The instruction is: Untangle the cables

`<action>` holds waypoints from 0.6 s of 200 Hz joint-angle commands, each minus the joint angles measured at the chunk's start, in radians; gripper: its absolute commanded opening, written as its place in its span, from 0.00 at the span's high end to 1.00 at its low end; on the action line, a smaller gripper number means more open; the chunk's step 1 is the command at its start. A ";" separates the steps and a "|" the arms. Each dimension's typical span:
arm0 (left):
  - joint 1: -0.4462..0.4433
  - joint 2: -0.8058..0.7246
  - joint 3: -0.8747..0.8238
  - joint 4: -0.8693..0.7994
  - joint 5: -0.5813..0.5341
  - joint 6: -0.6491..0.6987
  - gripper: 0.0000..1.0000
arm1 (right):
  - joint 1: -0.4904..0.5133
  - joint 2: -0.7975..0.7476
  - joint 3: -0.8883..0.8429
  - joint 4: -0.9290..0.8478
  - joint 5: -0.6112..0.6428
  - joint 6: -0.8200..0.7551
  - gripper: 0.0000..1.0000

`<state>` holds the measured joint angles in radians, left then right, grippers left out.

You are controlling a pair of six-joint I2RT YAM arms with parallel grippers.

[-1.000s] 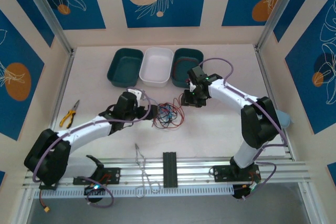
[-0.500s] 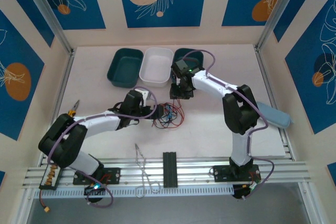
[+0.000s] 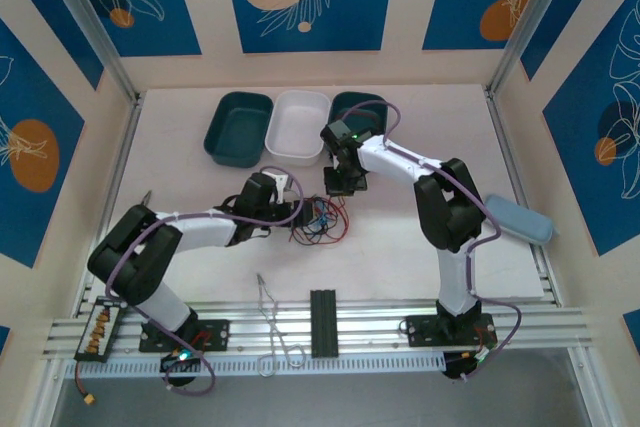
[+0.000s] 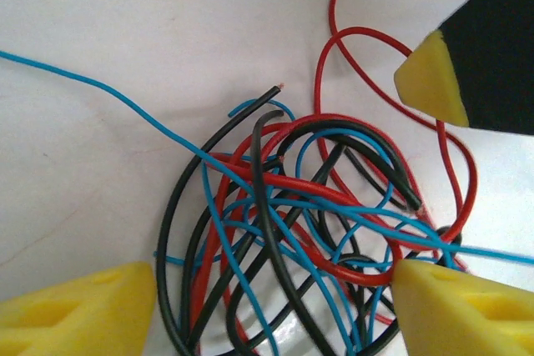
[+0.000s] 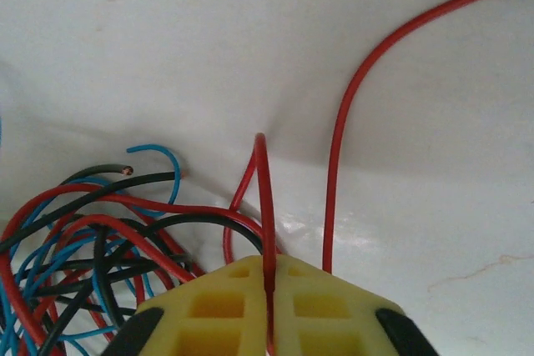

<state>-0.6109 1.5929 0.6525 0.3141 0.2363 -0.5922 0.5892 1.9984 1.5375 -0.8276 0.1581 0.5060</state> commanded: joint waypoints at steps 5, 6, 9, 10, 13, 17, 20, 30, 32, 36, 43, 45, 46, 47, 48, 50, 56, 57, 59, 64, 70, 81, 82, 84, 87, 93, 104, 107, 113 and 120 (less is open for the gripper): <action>-0.007 0.016 0.012 0.040 0.029 -0.006 0.36 | 0.010 -0.077 0.026 -0.037 0.013 0.008 1.00; -0.007 0.016 0.012 0.040 0.029 -0.006 0.36 | 0.010 -0.080 0.026 -0.038 0.013 0.009 1.00; -0.007 0.016 0.012 0.040 0.029 -0.006 0.37 | 0.012 -0.088 0.026 -0.039 0.016 0.009 1.00; -0.007 0.016 0.012 0.040 0.029 -0.005 0.38 | 0.013 -0.091 0.026 -0.040 0.017 0.008 1.00; -0.007 0.016 0.010 0.039 0.028 -0.003 0.39 | 0.015 -0.099 0.026 -0.041 0.017 0.007 1.00; -0.007 0.016 0.009 0.040 0.028 -0.003 0.41 | 0.018 -0.112 0.027 -0.042 0.022 0.008 1.00; -0.007 0.016 0.008 0.039 0.027 -0.004 0.42 | 0.019 -0.119 0.026 -0.043 0.024 0.007 1.00; -0.006 0.016 0.003 0.040 0.026 -0.003 0.47 | 0.029 -0.154 0.027 -0.046 0.034 0.007 1.00; -0.006 0.015 0.003 0.040 0.025 -0.002 0.47 | 0.030 -0.158 0.027 -0.048 0.035 0.006 1.00; -0.006 0.014 0.001 0.040 0.024 -0.002 0.48 | 0.034 -0.174 0.029 -0.051 0.040 0.006 1.00; -0.007 0.013 -0.002 0.040 0.024 -0.002 0.51 | 0.039 -0.190 0.029 -0.052 0.045 0.005 1.00; -0.006 0.013 -0.003 0.040 0.022 -0.003 0.51 | 0.041 -0.201 0.030 -0.052 0.047 0.005 1.00; -0.007 0.012 -0.004 0.040 0.023 -0.003 0.52 | 0.041 -0.204 0.030 -0.052 0.046 0.005 1.00; -0.007 0.012 -0.005 0.040 0.023 -0.002 0.52 | 0.043 -0.204 0.031 -0.052 0.046 0.005 1.00; -0.007 0.011 -0.005 0.040 0.023 -0.002 0.52 | 0.044 -0.208 0.031 -0.052 0.048 0.005 1.00; -0.007 0.012 -0.006 0.041 0.023 -0.001 0.53 | 0.044 -0.216 0.031 -0.052 0.049 0.005 1.00; -0.007 0.008 -0.009 0.042 0.021 -0.001 0.54 | 0.050 -0.239 0.030 -0.052 0.050 0.004 1.00; -0.007 0.009 -0.010 0.042 0.021 -0.001 0.54 | 0.050 -0.242 0.030 -0.053 0.050 0.003 1.00; -0.007 0.006 -0.010 0.042 0.021 0.000 0.55 | 0.051 -0.250 0.029 -0.052 0.050 0.004 1.00; -0.007 0.005 -0.013 0.042 0.020 0.000 0.56 | 0.055 -0.267 0.029 -0.050 0.050 0.002 1.00; -0.007 0.002 -0.016 0.038 0.018 0.001 0.56 | 0.059 -0.287 0.027 -0.049 0.050 0.003 1.00; -0.007 -0.006 -0.020 0.032 0.011 0.005 0.58 | 0.063 -0.326 0.025 -0.045 0.047 0.001 1.00; -0.007 -0.007 -0.020 0.031 0.010 0.005 0.58 | 0.063 -0.329 0.025 -0.045 0.046 0.001 1.00; -0.006 -0.009 -0.020 0.030 0.009 0.006 0.59 | 0.064 -0.336 0.024 -0.044 0.045 0.001 1.00; -0.007 -0.011 -0.021 0.028 0.007 0.006 0.60 | 0.064 -0.346 0.024 -0.043 0.043 0.000 1.00; -0.006 -0.017 -0.023 0.024 0.003 0.009 0.61 | 0.064 -0.367 0.021 -0.038 0.038 -0.002 1.00; -0.007 -0.026 -0.028 0.016 -0.006 0.011 0.64 | 0.064 -0.403 0.015 -0.025 0.025 -0.005 1.00; -0.007 -0.028 -0.030 0.014 -0.008 0.011 0.65 | 0.064 -0.414 0.012 -0.023 0.022 -0.007 1.00; -0.007 -0.033 -0.032 0.011 -0.012 0.012 0.67 | 0.064 -0.433 0.010 -0.017 0.017 -0.007 1.00; -0.007 -0.037 -0.034 0.008 -0.017 0.015 0.68 | 0.064 -0.455 0.007 -0.011 0.011 -0.010 1.00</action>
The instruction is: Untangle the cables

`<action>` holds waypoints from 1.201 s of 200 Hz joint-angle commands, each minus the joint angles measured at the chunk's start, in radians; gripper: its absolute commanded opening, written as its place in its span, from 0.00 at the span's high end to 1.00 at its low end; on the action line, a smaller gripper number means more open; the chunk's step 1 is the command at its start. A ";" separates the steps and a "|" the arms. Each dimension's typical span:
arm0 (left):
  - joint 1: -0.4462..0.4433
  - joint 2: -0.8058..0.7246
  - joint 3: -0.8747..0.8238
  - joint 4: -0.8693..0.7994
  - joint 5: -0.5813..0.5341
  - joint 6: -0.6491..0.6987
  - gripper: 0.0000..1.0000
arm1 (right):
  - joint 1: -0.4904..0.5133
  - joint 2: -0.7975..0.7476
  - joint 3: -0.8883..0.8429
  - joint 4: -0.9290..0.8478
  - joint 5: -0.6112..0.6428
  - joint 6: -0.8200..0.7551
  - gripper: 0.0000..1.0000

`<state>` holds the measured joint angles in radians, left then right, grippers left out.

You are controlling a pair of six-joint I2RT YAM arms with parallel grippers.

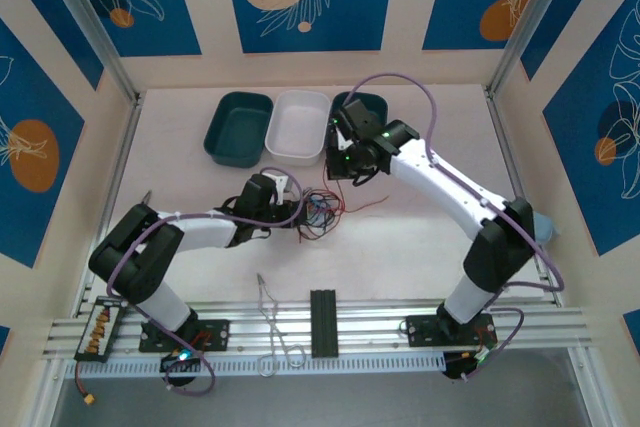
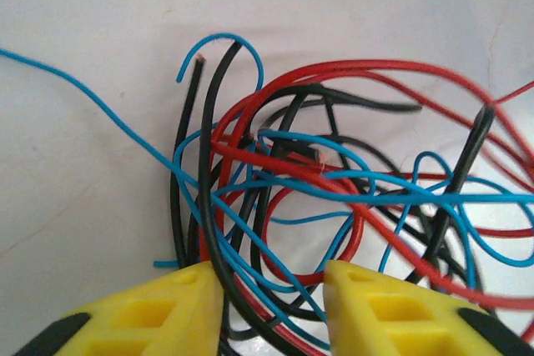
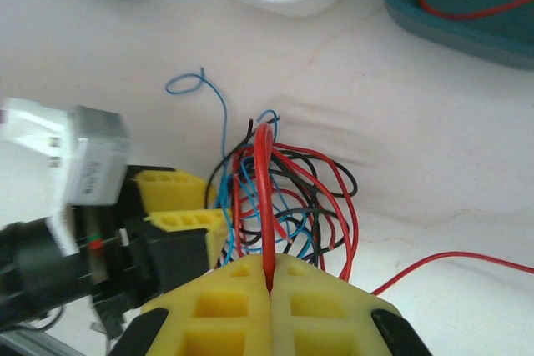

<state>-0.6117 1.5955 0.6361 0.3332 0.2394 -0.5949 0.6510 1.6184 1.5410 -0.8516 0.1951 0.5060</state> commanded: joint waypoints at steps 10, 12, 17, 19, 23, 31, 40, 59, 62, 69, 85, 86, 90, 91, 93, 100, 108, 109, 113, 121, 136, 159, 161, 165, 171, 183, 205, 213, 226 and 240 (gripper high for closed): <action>-0.006 -0.047 -0.020 -0.016 -0.026 0.017 0.70 | 0.002 -0.102 0.002 0.020 -0.031 -0.013 1.00; -0.006 -0.049 -0.020 -0.016 -0.028 0.017 0.70 | 0.002 -0.106 0.002 0.022 -0.033 -0.014 1.00; -0.006 -0.052 -0.021 -0.020 -0.032 0.017 0.71 | 0.003 -0.120 0.002 0.025 -0.035 -0.016 1.00; -0.006 -0.053 -0.022 -0.020 -0.034 0.017 0.71 | 0.003 -0.125 0.003 0.026 -0.035 -0.018 1.00; -0.006 -0.055 -0.025 -0.023 -0.039 0.016 0.72 | 0.003 -0.135 0.004 0.029 -0.035 -0.021 1.00; -0.006 -0.059 -0.027 -0.028 -0.048 0.015 0.72 | 0.001 -0.154 0.008 0.031 -0.036 -0.027 1.00; -0.006 -0.064 -0.029 -0.035 -0.063 0.011 0.73 | 0.000 -0.175 0.014 0.033 -0.036 -0.034 1.00; -0.006 -0.075 -0.036 -0.049 -0.088 0.003 0.75 | -0.001 -0.217 0.029 0.033 -0.026 -0.053 1.00; -0.006 -0.077 -0.037 -0.051 -0.093 0.004 0.75 | -0.003 -0.224 0.032 0.032 -0.023 -0.056 1.00; -0.006 -0.081 -0.040 -0.055 -0.102 0.002 0.76 | -0.005 -0.240 0.037 0.030 -0.018 -0.062 1.00; -0.006 -0.090 -0.044 -0.070 -0.122 -0.001 0.77 | -0.011 -0.275 0.050 0.027 -0.005 -0.075 1.00; -0.006 -0.090 -0.043 -0.071 -0.124 -0.001 0.77 | -0.011 -0.277 0.050 0.026 -0.003 -0.076 1.00; -0.006 -0.092 -0.043 -0.077 -0.130 -0.003 0.78 | -0.013 -0.285 0.053 0.026 0.001 -0.078 1.00; -0.005 -0.093 -0.044 -0.078 -0.131 -0.003 0.77 | -0.014 -0.287 0.054 0.025 0.003 -0.079 1.00; -0.006 -0.094 -0.044 -0.082 -0.135 -0.003 0.78 | -0.014 -0.292 0.055 0.025 0.005 -0.079 1.00; -0.005 -0.097 -0.044 -0.091 -0.147 -0.005 0.78 | -0.020 -0.305 0.059 0.024 0.013 -0.084 1.00; -0.005 -0.101 -0.045 -0.102 -0.161 -0.005 0.79 | -0.026 -0.319 0.066 0.019 0.020 -0.090 1.00; -0.005 -0.102 -0.044 -0.103 -0.163 -0.005 0.79 | -0.026 -0.321 0.067 0.018 0.022 -0.089 1.00; -0.003 -0.104 -0.046 -0.107 -0.168 -0.006 0.80 | -0.029 -0.327 0.072 0.016 0.027 -0.091 1.00; -0.002 -0.110 -0.047 -0.116 -0.181 -0.007 0.80 | -0.034 -0.339 0.077 0.009 0.037 -0.097 1.00; 0.003 -0.120 -0.051 -0.132 -0.197 -0.009 0.83 | -0.046 -0.356 0.091 -0.005 0.051 -0.105 1.00; 0.010 -0.137 -0.059 -0.156 -0.220 -0.010 0.84 | -0.055 -0.380 0.109 -0.023 0.073 -0.120 1.00; 0.011 -0.139 -0.059 -0.157 -0.223 -0.010 0.85 | -0.056 -0.383 0.110 -0.024 0.075 -0.120 1.00; 0.012 -0.142 -0.060 -0.161 -0.226 -0.009 0.85 | -0.057 -0.386 0.112 -0.025 0.081 -0.123 1.00; 0.014 -0.146 -0.063 -0.166 -0.233 -0.010 0.86 | -0.058 -0.392 0.116 -0.030 0.089 -0.125 1.00; 0.020 -0.154 -0.067 -0.176 -0.239 -0.010 0.87 | -0.064 -0.401 0.121 -0.037 0.100 -0.127 1.00; 0.028 -0.169 -0.072 -0.190 -0.247 -0.007 0.87 | -0.071 -0.415 0.142 -0.051 0.105 -0.131 1.00; 0.030 -0.176 -0.072 -0.193 -0.246 -0.003 0.87 | -0.071 -0.417 0.152 -0.050 0.095 -0.134 1.00; 0.030 -0.186 -0.069 -0.194 -0.243 0.009 0.82 | -0.072 -0.417 0.178 -0.054 0.066 -0.141 1.00; 0.030 -0.201 -0.067 -0.187 -0.227 0.026 0.67 | -0.072 -0.412 0.205 -0.053 0.032 -0.144 1.00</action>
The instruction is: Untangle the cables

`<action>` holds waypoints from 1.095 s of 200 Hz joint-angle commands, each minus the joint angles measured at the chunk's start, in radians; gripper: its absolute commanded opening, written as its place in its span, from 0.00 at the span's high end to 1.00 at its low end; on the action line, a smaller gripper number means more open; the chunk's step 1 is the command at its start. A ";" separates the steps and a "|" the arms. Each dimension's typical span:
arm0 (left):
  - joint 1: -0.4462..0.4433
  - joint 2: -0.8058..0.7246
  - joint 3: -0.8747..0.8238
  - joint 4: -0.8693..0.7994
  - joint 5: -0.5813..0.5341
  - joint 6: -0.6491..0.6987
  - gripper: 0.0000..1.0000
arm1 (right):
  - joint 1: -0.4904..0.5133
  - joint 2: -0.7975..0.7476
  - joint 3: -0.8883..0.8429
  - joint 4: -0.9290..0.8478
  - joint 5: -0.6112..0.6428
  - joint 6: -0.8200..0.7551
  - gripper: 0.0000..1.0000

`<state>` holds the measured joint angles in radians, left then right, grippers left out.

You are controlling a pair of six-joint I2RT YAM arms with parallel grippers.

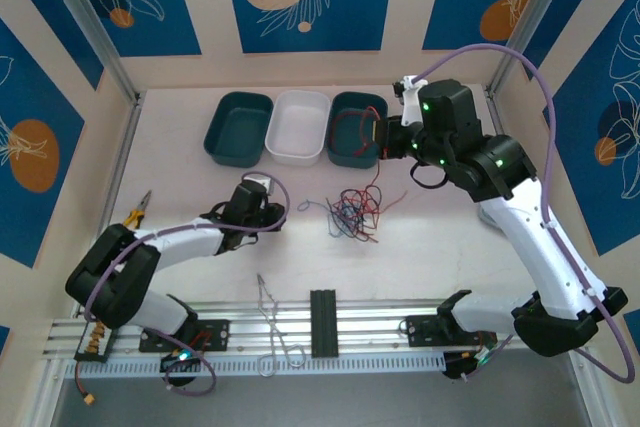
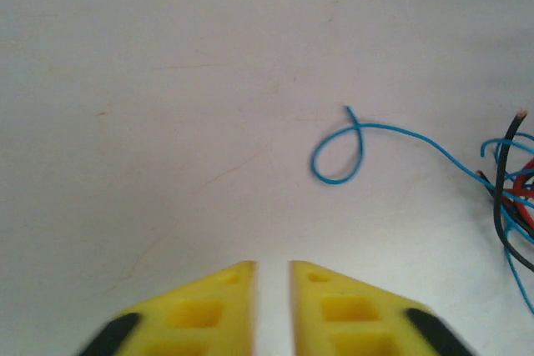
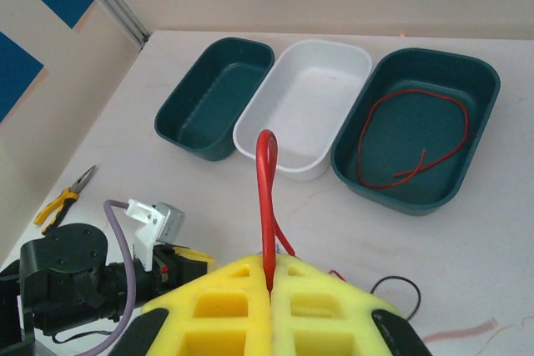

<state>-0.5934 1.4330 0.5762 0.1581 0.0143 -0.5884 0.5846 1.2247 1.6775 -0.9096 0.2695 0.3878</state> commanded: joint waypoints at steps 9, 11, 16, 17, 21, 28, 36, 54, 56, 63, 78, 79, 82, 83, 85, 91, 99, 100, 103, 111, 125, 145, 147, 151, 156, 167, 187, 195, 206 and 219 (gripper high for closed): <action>0.011 -0.051 -0.005 0.003 0.021 0.033 0.57 | -0.005 -0.015 0.079 0.011 -0.058 -0.027 1.00; 0.011 -0.054 -0.005 0.007 0.029 0.038 0.55 | -0.007 -0.014 0.082 0.013 -0.062 -0.027 1.00; 0.011 -0.064 -0.004 0.020 0.046 0.050 0.47 | -0.006 -0.011 0.085 0.015 -0.070 -0.025 1.00; 0.011 -0.066 -0.004 0.023 0.054 0.052 0.46 | -0.006 -0.010 0.086 0.016 -0.071 -0.025 1.00; 0.010 -0.071 -0.001 0.035 0.075 0.062 0.39 | -0.005 -0.007 0.089 0.018 -0.075 -0.025 1.00; 0.008 -0.084 0.003 0.054 0.115 0.083 0.30 | -0.005 0.000 0.093 0.022 -0.083 -0.023 1.00; 0.004 -0.099 0.011 0.071 0.154 0.107 0.22 | -0.004 0.008 0.096 0.028 -0.093 -0.022 1.00; -0.030 -0.136 0.026 0.105 0.185 0.175 0.00 | -0.004 0.035 0.113 0.037 -0.126 -0.018 1.00; -0.036 -0.139 0.027 0.110 0.185 0.184 0.00 | -0.003 0.039 0.114 0.038 -0.131 -0.018 1.00; -0.053 -0.148 0.030 0.130 0.187 0.209 0.00 | -0.003 0.051 0.121 0.044 -0.144 -0.016 1.00; -0.081 -0.148 0.040 0.162 0.185 0.234 0.00 | 0.000 0.080 0.139 0.052 -0.168 -0.014 1.00; -0.081 -0.147 0.042 0.164 0.183 0.232 0.00 | -0.001 0.082 0.139 0.052 -0.169 -0.013 1.00; -0.084 -0.146 0.045 0.165 0.180 0.232 0.00 | 0.000 0.087 0.143 0.053 -0.172 -0.012 1.00; -0.085 -0.144 0.046 0.165 0.179 0.231 0.00 | 0.001 0.091 0.144 0.053 -0.172 -0.012 1.00; -0.086 -0.141 0.047 0.166 0.177 0.228 0.00 | 0.000 0.095 0.147 0.054 -0.176 -0.010 1.00; -0.088 -0.132 0.054 0.171 0.174 0.217 0.00 | 0.001 0.108 0.157 0.055 -0.185 -0.008 1.00; -0.090 -0.120 0.059 0.182 0.177 0.202 0.00 | 0.003 0.127 0.170 0.051 -0.199 -0.006 1.00; -0.090 -0.119 0.059 0.184 0.177 0.200 0.00 | 0.004 0.129 0.171 0.051 -0.201 -0.006 1.00; -0.091 -0.113 0.059 0.191 0.177 0.194 0.00 | 0.006 0.135 0.176 0.051 -0.206 -0.006 1.00; -0.092 -0.100 0.060 0.213 0.177 0.172 0.00 | 0.010 0.150 0.187 0.049 -0.216 -0.006 1.00; -0.093 -0.080 0.060 0.267 0.187 0.136 0.00 | 0.020 0.173 0.200 0.047 -0.222 -0.006 1.00; -0.095 -0.061 0.071 0.320 0.189 0.106 0.00 | 0.030 0.198 0.214 0.036 -0.222 -0.006 1.00; -0.095 -0.059 0.072 0.324 0.187 0.106 0.00 | 0.031 0.199 0.215 0.035 -0.222 -0.006 1.00; -0.097 -0.056 0.076 0.327 0.183 0.105 0.00 | 0.034 0.201 0.217 0.034 -0.222 -0.006 1.00; -0.098 -0.052 0.082 0.329 0.178 0.106 0.00 | 0.035 0.203 0.217 0.034 -0.222 -0.006 1.00; -0.096 -0.041 0.105 0.316 0.171 0.106 0.00 | 0.038 0.207 0.220 0.034 -0.226 -0.006 1.00; -0.098 -0.010 0.142 0.309 0.182 0.091 0.00 | 0.041 0.210 0.226 0.037 -0.225 -0.007 1.00; -0.099 0.004 0.151 0.318 0.182 0.077 0.00 | 0.041 0.210 0.227 0.038 -0.226 -0.007 1.00; -0.103 0.028 0.164 0.330 0.189 0.057 0.00 | 0.041 0.210 0.231 0.037 -0.225 -0.009 1.00; -0.110 0.062 0.182 0.341 0.207 0.038 0.00 | 0.041 0.211 0.236 0.040 -0.223 -0.011 1.00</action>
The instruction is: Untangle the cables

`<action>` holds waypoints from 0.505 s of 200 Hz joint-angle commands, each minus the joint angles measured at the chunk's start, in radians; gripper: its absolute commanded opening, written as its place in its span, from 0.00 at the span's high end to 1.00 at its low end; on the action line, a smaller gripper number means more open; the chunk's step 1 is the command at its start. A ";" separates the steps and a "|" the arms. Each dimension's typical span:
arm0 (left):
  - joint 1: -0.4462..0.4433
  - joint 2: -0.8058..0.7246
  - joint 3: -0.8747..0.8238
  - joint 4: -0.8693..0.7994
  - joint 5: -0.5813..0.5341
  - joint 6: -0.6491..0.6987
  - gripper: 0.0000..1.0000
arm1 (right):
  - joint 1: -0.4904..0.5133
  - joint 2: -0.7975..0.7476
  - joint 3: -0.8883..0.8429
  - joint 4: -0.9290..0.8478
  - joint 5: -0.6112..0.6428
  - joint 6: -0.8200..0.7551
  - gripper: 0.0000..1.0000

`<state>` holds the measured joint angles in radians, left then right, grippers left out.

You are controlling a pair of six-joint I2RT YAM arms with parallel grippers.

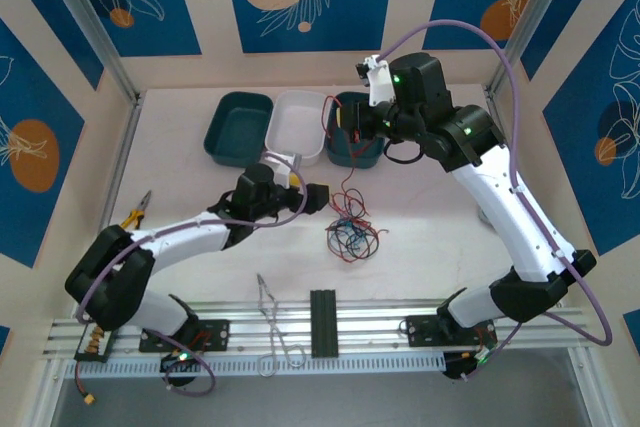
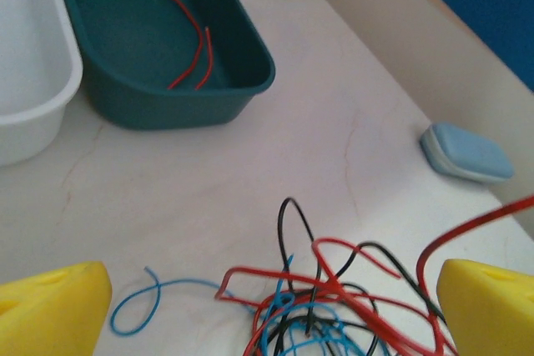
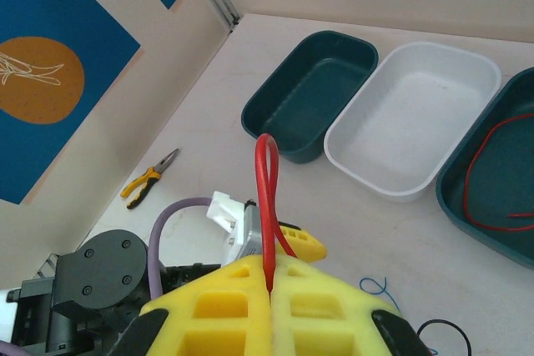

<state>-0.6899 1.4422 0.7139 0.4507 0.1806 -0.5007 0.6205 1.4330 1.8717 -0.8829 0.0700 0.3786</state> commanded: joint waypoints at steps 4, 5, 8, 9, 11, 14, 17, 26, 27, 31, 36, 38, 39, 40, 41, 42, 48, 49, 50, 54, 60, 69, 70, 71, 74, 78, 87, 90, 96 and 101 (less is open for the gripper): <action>-0.018 0.064 0.051 0.051 0.045 -0.053 0.00 | 0.006 0.001 0.044 0.012 -0.022 -0.004 1.00; -0.017 0.067 0.053 0.051 0.047 -0.055 0.00 | 0.006 0.001 0.044 0.012 -0.022 -0.003 1.00; -0.020 0.076 0.057 0.051 0.051 -0.058 0.00 | 0.006 0.002 0.047 0.013 -0.021 -0.004 1.00; -0.021 0.079 0.059 0.051 0.052 -0.060 0.00 | 0.006 0.002 0.047 0.013 -0.021 -0.005 1.00; -0.022 0.085 0.062 0.052 0.055 -0.061 0.00 | 0.005 0.001 0.048 0.012 -0.020 -0.005 1.00; -0.025 0.095 0.067 0.052 0.058 -0.064 0.00 | 0.005 0.002 0.050 0.012 -0.019 -0.006 1.00; -0.028 0.104 0.071 0.053 0.064 -0.065 0.00 | 0.005 0.002 0.054 0.012 -0.018 -0.006 1.00; -0.036 0.132 0.084 0.057 0.077 -0.071 0.00 | 0.005 0.003 0.060 0.012 -0.021 -0.007 1.00; -0.036 0.135 0.085 0.058 0.078 -0.070 0.00 | 0.005 0.003 0.061 0.013 -0.021 -0.008 1.00; -0.040 0.147 0.090 0.059 0.083 -0.073 0.00 | 0.007 0.004 0.064 0.012 -0.022 -0.009 1.00; -0.044 0.161 0.096 0.059 0.089 -0.076 0.00 | 0.007 0.003 0.068 0.012 -0.023 -0.009 1.00; -0.046 0.165 0.098 0.058 0.092 -0.077 0.00 | 0.007 0.003 0.070 0.012 -0.025 -0.009 1.00; -0.046 0.167 0.099 0.058 0.094 -0.077 0.00 | 0.007 0.003 0.071 0.013 -0.025 -0.010 1.00; -0.047 0.172 0.101 0.057 0.095 -0.078 0.00 | 0.007 0.004 0.072 0.013 -0.026 -0.010 1.00; -0.048 0.175 0.103 0.057 0.095 -0.079 0.00 | 0.007 0.003 0.073 0.012 -0.027 -0.010 1.00; -0.048 0.178 0.104 0.056 0.096 -0.079 0.00 | 0.007 0.003 0.074 0.012 -0.027 -0.011 1.00; -0.053 0.195 0.112 0.053 0.102 -0.081 0.02 | 0.007 0.003 0.079 0.011 -0.030 -0.012 1.00; -0.053 0.198 0.112 0.053 0.103 -0.081 0.02 | 0.007 0.004 0.081 0.011 -0.030 -0.012 1.00; -0.054 0.199 0.113 0.051 0.105 -0.081 0.03 | 0.007 0.004 0.082 0.011 -0.029 -0.012 1.00; -0.056 0.208 0.118 0.048 0.109 -0.081 0.04 | 0.007 0.004 0.087 0.008 -0.029 -0.016 1.00; -0.057 0.221 0.122 0.041 0.112 -0.083 0.06 | 0.007 0.003 0.095 0.004 -0.027 -0.017 1.00; -0.060 0.236 0.124 0.033 0.112 -0.088 0.09 | 0.008 0.001 0.109 -0.002 -0.019 -0.024 1.00; -0.059 0.237 0.123 0.032 0.112 -0.087 0.10 | 0.007 0.001 0.111 -0.003 -0.018 -0.025 1.00; -0.059 0.239 0.122 0.031 0.112 -0.088 0.10 | 0.008 0.001 0.113 -0.005 -0.017 -0.025 1.00; -0.059 0.241 0.120 0.029 0.111 -0.088 0.12 | 0.008 0.000 0.117 -0.008 -0.013 -0.028 1.00; -0.059 0.243 0.116 0.028 0.109 -0.089 0.13 | 0.008 -0.001 0.124 -0.011 -0.007 -0.032 1.00; -0.059 0.247 0.103 0.025 0.097 -0.091 0.18 | 0.008 -0.005 0.138 -0.019 0.006 -0.039 1.00; -0.059 0.247 0.098 0.022 0.090 -0.091 0.21 | 0.008 -0.007 0.142 -0.021 0.011 -0.042 1.00; -0.059 0.246 0.086 0.016 0.077 -0.090 0.25 | 0.008 -0.011 0.149 -0.025 0.020 -0.047 1.00; -0.059 0.244 0.078 0.011 0.067 -0.091 0.29 | 0.007 -0.016 0.154 -0.027 0.027 -0.049 1.00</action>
<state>-0.7429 1.6802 0.8097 0.4820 0.2623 -0.5842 0.6212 1.4376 1.9694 -0.8955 0.0746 0.3626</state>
